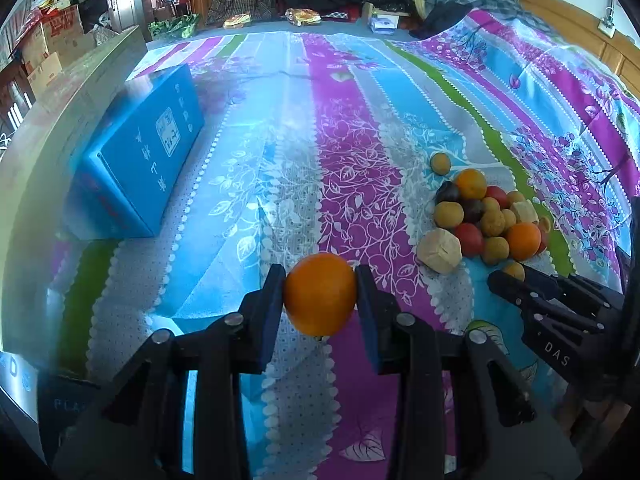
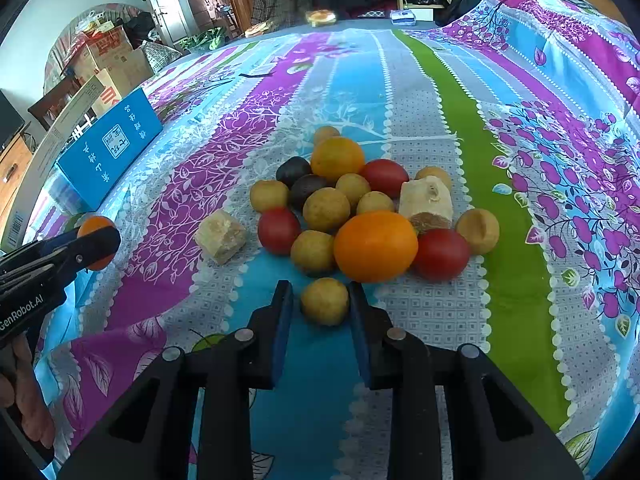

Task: Organize fruits
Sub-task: 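Carry the orange and the tan fruit over the light-blue basket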

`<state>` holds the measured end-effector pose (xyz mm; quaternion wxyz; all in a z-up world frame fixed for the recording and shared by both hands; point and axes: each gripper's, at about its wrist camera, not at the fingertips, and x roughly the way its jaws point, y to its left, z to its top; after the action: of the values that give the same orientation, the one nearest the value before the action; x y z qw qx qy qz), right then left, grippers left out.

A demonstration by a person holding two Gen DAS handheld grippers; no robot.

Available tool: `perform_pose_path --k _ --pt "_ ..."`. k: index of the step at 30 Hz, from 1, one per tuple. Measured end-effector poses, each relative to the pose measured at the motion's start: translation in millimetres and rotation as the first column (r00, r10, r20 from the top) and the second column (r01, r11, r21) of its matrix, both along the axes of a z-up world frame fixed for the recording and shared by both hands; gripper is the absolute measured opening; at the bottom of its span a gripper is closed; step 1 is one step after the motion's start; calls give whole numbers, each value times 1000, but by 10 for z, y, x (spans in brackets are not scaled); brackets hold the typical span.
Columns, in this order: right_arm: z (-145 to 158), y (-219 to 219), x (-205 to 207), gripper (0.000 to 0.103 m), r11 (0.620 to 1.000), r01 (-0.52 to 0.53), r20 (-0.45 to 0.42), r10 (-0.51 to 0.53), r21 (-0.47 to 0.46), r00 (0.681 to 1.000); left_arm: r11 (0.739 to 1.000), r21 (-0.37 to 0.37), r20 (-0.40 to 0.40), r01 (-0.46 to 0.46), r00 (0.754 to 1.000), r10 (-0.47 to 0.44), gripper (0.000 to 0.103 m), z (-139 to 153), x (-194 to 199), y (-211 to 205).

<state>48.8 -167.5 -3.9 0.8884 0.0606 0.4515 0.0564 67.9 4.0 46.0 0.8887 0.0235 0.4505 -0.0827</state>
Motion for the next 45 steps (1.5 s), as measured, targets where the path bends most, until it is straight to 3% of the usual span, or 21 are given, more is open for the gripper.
perform_pose_path --k 9,14,19,26,31,35,40,45 --pt "8 5 -9 30 1000 -1 8 1 -6 1000 1000 -9 -15 -8 1000 8 36 -48 8 10" --pt "90 -30 -64 27 999 -4 31 3 32 1000 999 -39 20 2 1000 -1 36 88 -55 15" --pt "425 48 -271 27 997 -39 105 33 64 994 998 -66 73 19 997 -15 36 366 -197 57" --pt "1090 344 -468 27 997 -80 175 75 21 982 997 -79 154 12 988 0 36 975 -474 287" --pt "1593 704 -569 27 991 -137 233 129 15 964 996 -56 200 -64 977 74 36 1369 -722 715" --pt "1920 1094 -669 27 979 -202 270 192 13 944 984 -25 230 -177 957 178 36 1587 -926 1201" --pt "2264 1821 -782 27 944 -328 304 307 20 902 938 -6 231 -346 912 338 36 1771 -1182 1946" --pt "2407 2550 -884 27 899 -438 297 413 19 861 883 24 203 -470 867 456 36 1738 -1423 2531"
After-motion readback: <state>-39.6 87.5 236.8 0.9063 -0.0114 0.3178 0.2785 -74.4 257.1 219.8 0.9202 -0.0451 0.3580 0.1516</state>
